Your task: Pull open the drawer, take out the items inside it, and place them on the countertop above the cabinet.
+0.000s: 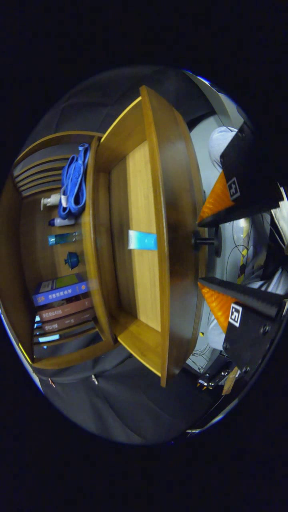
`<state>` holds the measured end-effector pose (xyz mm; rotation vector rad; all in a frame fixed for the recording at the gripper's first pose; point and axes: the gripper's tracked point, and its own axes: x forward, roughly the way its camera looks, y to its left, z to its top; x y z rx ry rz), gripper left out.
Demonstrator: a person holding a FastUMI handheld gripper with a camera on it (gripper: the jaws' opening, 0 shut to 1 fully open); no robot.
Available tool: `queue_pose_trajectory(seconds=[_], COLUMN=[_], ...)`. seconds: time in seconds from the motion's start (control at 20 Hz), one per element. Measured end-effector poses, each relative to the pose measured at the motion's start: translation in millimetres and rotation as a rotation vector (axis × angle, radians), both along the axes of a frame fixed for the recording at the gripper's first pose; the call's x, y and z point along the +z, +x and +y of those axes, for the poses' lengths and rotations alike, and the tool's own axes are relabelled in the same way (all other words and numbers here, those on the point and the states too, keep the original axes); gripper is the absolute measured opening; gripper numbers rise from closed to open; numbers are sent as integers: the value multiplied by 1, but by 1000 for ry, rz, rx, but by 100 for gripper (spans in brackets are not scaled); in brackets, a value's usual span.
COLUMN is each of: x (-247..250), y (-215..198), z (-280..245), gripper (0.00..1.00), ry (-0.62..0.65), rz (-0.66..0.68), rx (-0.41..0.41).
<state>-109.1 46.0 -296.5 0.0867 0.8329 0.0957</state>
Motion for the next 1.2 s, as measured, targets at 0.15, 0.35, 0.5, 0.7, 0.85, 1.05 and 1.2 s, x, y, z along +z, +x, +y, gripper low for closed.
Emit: queue_pose_trajectory(seconds=[0.15, 0.35, 0.5, 0.7, 0.85, 1.05, 1.2], x=[42, 91, 97, 62, 18, -27, -55], y=[3, 46, 100, 153, 172, 176, 166], z=[31, 38, 20, 12, 7, -7, -11], gripper=[82, 100, 100, 100, 100, 100, 100], ry=[72, 38, -9, -38, -65, -110, -114], rz=[-69, -186, -193, -68, 77, 237, 362], rx=[75, 127, 97, 87, 97, 67, 43])
